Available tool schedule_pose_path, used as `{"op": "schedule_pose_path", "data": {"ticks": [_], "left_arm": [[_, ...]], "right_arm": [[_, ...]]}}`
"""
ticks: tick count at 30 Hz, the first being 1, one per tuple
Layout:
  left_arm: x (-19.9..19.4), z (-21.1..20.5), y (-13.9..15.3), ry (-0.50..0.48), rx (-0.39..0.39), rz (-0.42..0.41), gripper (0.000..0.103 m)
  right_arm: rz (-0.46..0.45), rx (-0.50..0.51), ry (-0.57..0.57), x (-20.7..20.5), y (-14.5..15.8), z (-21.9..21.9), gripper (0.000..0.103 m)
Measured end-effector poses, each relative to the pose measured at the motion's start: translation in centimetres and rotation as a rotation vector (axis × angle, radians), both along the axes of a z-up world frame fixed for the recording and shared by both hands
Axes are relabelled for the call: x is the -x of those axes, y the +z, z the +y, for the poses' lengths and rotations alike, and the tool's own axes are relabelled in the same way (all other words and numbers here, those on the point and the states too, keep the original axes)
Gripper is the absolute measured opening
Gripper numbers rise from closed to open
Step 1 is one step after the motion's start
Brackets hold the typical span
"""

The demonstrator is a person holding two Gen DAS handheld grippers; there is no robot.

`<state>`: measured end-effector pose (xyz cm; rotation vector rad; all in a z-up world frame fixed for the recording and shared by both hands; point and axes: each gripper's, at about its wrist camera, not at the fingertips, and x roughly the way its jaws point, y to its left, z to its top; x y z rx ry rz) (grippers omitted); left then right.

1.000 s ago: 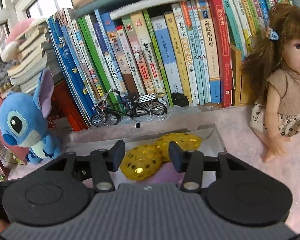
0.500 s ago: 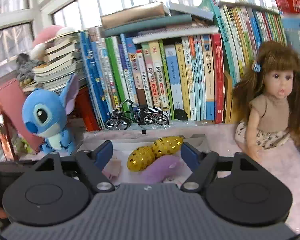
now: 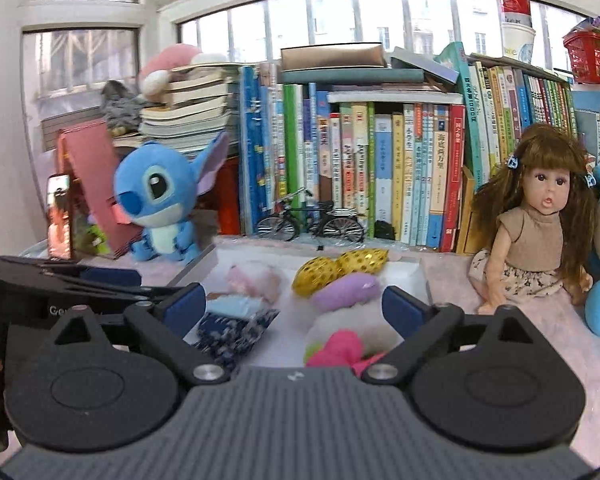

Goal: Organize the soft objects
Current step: 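Move left tool to beige sponge while right tool moves to green checked cloth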

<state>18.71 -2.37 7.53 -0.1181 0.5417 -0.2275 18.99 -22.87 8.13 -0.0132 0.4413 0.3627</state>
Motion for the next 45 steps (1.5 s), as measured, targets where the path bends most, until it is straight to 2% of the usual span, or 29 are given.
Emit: {"op": "schedule_pose_path", "data": {"ticks": [7, 21, 38, 43, 45], "left_arm": [[3.9, 0.3, -0.3, -0.023, -0.007, -0.031, 0.087], [7.5, 1.9, -3.5, -0.018, -0.031, 0.031, 0.087], [7.4, 1.9, -6.7, -0.004, -0.079, 0.098, 0.087], [6.9, 1.2, -7.0, -0.01, -0.071, 0.109, 0.085], [6.7, 0.9, -7.1, -0.016, -0.071, 0.114, 0.081]], "right_arm": [[-0.011, 0.003, 0.048, 3.6, -0.7, -0.2, 0.103], [0.061, 0.048, 0.104, 6.4, -3.3, 0.5, 0.103], [0.106, 0.075, 0.126, 6.2, -5.0, 1.4, 0.103], [0.109, 0.07, 0.116, 6.1, -5.1, 1.2, 0.103], [0.11, 0.07, 0.113, 6.1, -5.1, 1.1, 0.103]]}}
